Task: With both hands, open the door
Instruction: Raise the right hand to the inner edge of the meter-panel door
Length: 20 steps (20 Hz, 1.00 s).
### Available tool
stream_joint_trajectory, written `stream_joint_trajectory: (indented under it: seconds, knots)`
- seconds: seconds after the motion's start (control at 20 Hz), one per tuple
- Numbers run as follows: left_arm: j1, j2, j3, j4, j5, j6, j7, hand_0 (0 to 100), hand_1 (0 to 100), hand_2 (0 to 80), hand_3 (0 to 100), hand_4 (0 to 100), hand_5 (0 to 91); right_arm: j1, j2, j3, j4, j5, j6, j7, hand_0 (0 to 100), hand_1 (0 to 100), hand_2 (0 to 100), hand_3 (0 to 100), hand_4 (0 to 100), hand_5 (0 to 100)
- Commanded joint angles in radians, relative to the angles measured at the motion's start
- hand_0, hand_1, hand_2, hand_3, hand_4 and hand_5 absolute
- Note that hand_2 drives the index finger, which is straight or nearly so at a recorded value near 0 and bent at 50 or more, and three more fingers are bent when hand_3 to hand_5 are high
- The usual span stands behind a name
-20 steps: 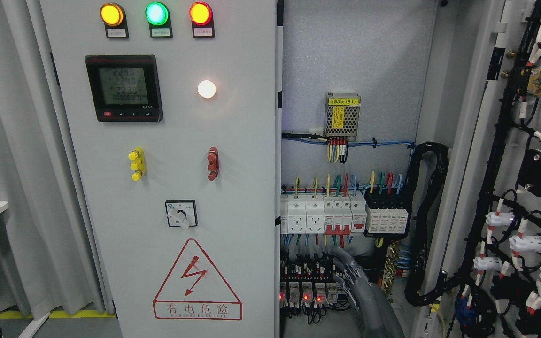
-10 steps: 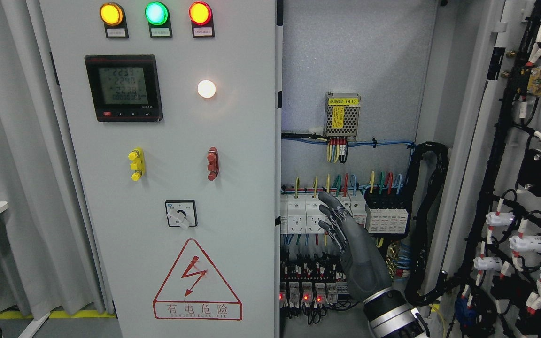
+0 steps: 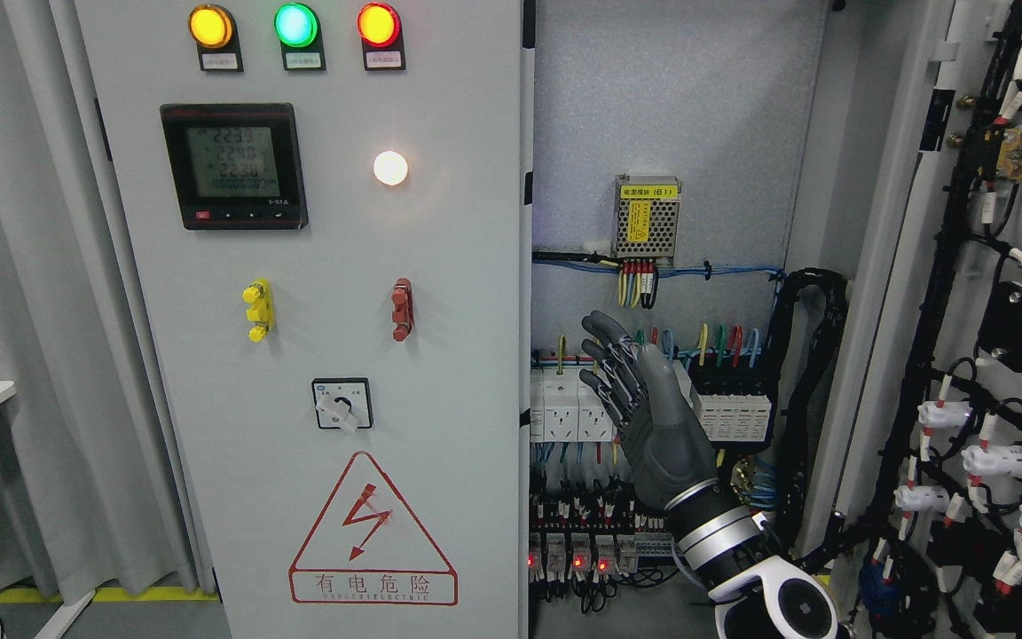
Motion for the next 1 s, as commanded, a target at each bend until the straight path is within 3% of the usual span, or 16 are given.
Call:
stream_joint_trajectory:
  seconds: [0.0,0.2,0.85,0.95]
  knots:
    - [-0.007,0.016,-0.003,-0.001,-0.001,0.005,0.010,29,0,2.8,3,3,0.0,-0.061,0.009,0.041,0.126,-0.038,0.001,0.000,22,0,0,0,0,0]
    - [-0.007,0.018,0.001,-0.001,-0.001,0.007,0.012,29,0,2.8,3,3,0.0,-0.095,0.009,0.056,0.150,-0.038,0.002,0.041,22,0,0,0,0,0]
    - [-0.007,0.018,0.003,-0.001,0.000,0.005,0.014,29,0,2.8,3,3,0.0,-0.167,0.009,0.055,0.221,-0.124,0.012,0.048,22,0,0,0,0,0]
    - [-0.007,0.018,0.003,-0.001,-0.001,0.005,0.014,29,0,2.8,3,3,0.0,-0.172,0.009,0.055,0.221,-0.124,0.013,0.078,22,0,0,0,0,0]
